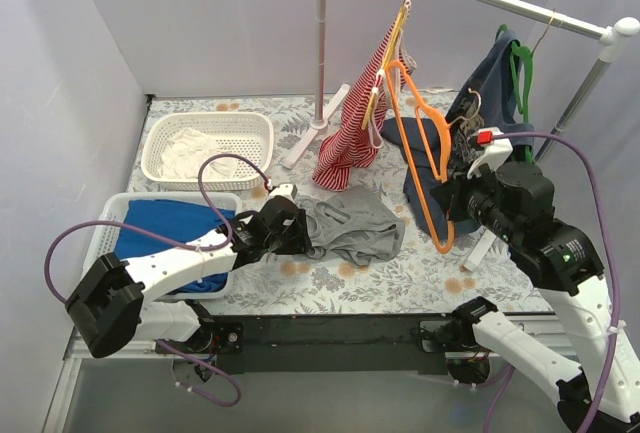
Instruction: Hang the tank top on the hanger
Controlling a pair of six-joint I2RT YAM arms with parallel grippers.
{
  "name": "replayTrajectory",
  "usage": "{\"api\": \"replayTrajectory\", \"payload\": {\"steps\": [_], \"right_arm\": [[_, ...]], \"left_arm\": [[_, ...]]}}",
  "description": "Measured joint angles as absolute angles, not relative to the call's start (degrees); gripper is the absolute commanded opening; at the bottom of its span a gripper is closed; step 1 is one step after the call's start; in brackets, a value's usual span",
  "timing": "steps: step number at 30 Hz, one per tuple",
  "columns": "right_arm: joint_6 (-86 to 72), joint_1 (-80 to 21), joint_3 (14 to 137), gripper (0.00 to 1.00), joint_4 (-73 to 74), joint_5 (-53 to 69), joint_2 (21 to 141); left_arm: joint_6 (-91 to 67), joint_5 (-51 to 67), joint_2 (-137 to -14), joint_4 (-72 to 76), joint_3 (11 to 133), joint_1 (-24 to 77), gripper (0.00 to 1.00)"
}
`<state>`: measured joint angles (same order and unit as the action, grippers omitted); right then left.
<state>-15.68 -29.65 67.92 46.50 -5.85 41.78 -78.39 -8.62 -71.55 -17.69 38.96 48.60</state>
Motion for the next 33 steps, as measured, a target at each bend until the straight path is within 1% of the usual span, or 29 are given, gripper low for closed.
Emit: {"api": "replayTrajectory", "payload": {"steps": [3,8,12,16,19,28,33], "right_arm": [[-15.51,-29.65,70.3,0.01,45.01,-6.33,42.44],[-16.01,-29.67,72.42,0.01,45.25,-10.87,41.89],[-17.82,-29.67,72.9,0.01,49.58,-15.2,40.25],[-20.78,-29.65,72.9,0.01,56.73,-15.86,37.78],[-22.39,-29.65,71.26,0.01,60.34,-13.3,36.36],[-23.57,-29.65,57.12,0.01,67.99,1.08,33.58],[-22.28,-29.65,55.4,0.01,69.58,6.11,33.19]], "left_arm": [[-78.39,-8.78,-70.74,-17.67,38.96,48.6,0.44],[-78.32,-9.21,-70.28,-17.72,38.96,48.6,0.44],[-77.78,-9.45,-69.73,-18.02,38.96,48.6,0.44],[-77.06,-9.1,-69.65,-18.11,38.96,48.6,0.44],[-76.64,-8.58,-69.65,-18.46,38.96,48.6,0.43],[-75.88,-8.32,-69.82,-19.22,38.96,48.62,0.43],[-75.88,-8.25,-70.46,-18.81,38.96,48.62,0.43]]}}
